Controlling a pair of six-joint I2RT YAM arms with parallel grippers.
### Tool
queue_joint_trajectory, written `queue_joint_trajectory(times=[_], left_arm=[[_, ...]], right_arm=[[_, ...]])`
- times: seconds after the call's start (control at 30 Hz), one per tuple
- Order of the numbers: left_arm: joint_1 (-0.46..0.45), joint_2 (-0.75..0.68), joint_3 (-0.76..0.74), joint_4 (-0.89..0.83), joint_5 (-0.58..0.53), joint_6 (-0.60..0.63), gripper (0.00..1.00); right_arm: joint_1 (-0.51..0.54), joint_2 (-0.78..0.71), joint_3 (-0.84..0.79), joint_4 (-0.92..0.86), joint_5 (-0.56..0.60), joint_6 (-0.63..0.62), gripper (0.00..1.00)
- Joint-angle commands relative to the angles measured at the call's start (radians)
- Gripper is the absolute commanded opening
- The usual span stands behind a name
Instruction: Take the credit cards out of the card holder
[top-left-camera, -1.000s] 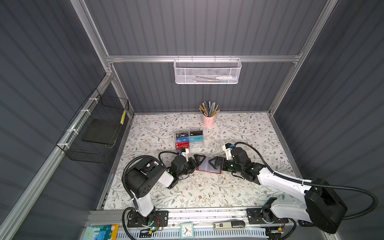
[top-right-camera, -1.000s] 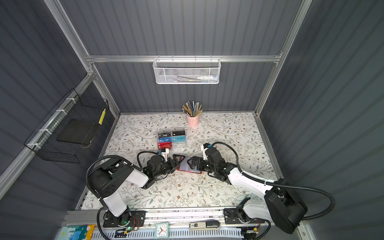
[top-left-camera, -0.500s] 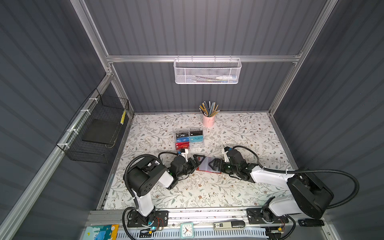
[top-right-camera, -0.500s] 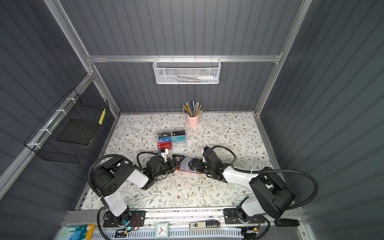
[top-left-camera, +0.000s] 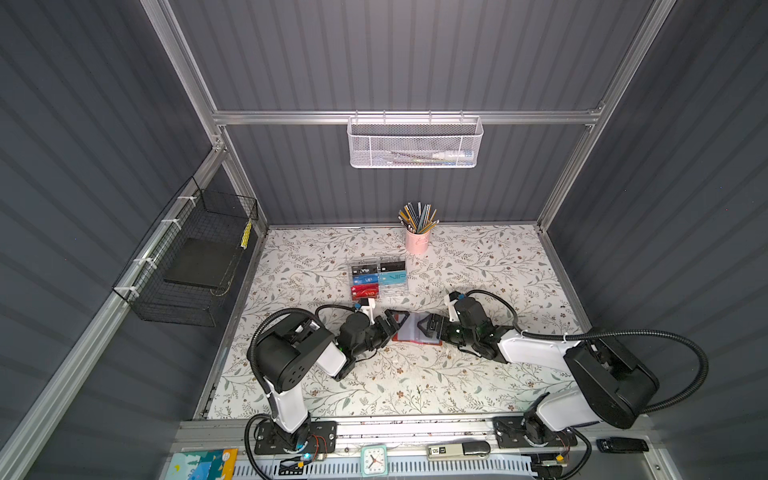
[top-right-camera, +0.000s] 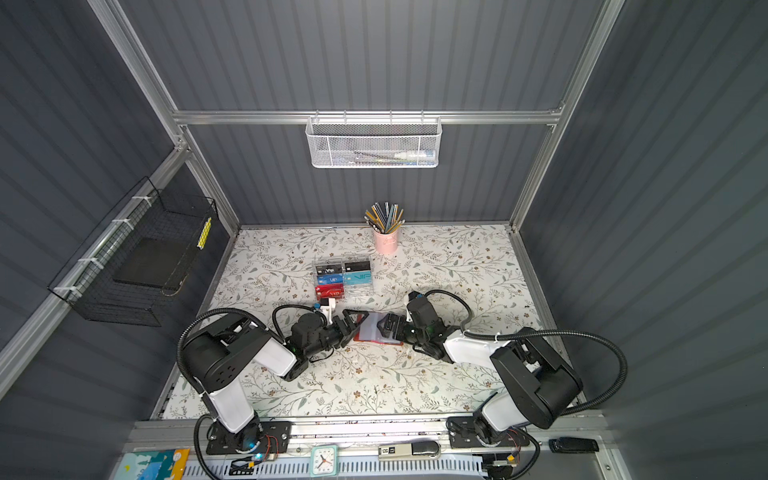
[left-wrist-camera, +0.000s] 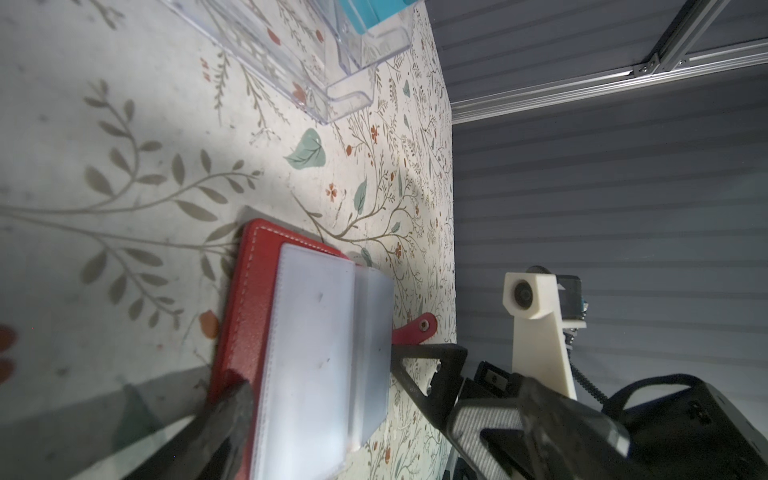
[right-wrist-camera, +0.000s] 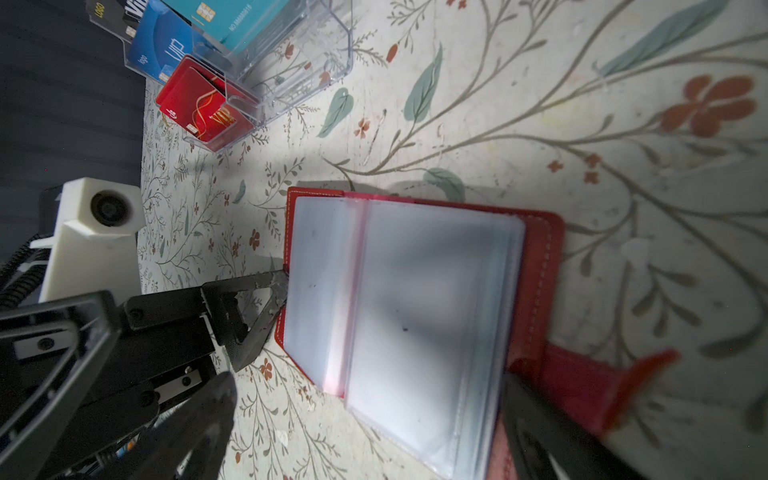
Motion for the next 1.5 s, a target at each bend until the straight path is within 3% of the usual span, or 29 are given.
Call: queue_joint_trajectory(times=[0.0, 1.37, 1.47], left_arm=[[0.002, 0.038, -0.031, -0.050, 0.005, -0.012, 1.00], [0.004, 0.063, -0.076, 0.061, 0.005, -0.066, 1.00], [0.005, 0.057, -0.078, 0.059, 0.005, -0.065, 1.00]], right_arm=[[0.006, -0.007, 0.019, -0.009, -0.034, 0.001, 0.99], [0.055, -0.014, 0.124, 0.037, -0.100, 0.039, 0.99], [0.056, -0.013, 0.124, 0.055, -0.150, 0.049, 0.99]])
